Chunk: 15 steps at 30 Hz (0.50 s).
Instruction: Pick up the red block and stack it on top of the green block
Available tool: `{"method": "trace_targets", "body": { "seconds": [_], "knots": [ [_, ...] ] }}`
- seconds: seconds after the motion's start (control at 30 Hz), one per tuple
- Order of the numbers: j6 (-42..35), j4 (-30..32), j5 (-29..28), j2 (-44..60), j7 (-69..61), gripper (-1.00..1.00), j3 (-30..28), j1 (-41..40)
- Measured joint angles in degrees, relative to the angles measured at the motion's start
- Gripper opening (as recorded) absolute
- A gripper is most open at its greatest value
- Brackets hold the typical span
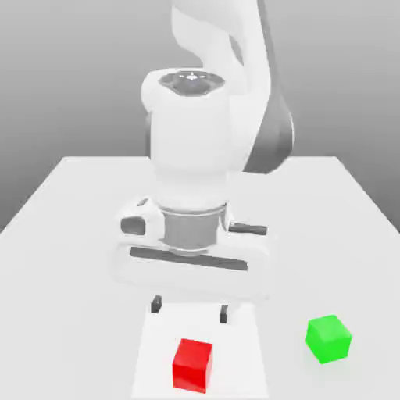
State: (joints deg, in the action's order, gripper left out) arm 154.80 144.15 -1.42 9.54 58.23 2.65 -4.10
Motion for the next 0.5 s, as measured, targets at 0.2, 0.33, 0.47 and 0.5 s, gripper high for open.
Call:
{"method": "trace_targets", "body": {
  "seconds": [0.2,0.33,0.47,0.5],
  "knots": [
    [8.1,-1.1,-0.9,10.3,0.9,-1.0,-0.7,0.5],
    [8.2,-1.1,-0.9,10.3,1.0,-1.0,-0.7,0.4],
    [6.0,-0.7,-0.6,7.8,0.8,-1.0,-0.3,0.2],
    [4.4,-0.4,-0.4,5.9,0.6,-1.0,-0.2,0.1]
  ]
}}
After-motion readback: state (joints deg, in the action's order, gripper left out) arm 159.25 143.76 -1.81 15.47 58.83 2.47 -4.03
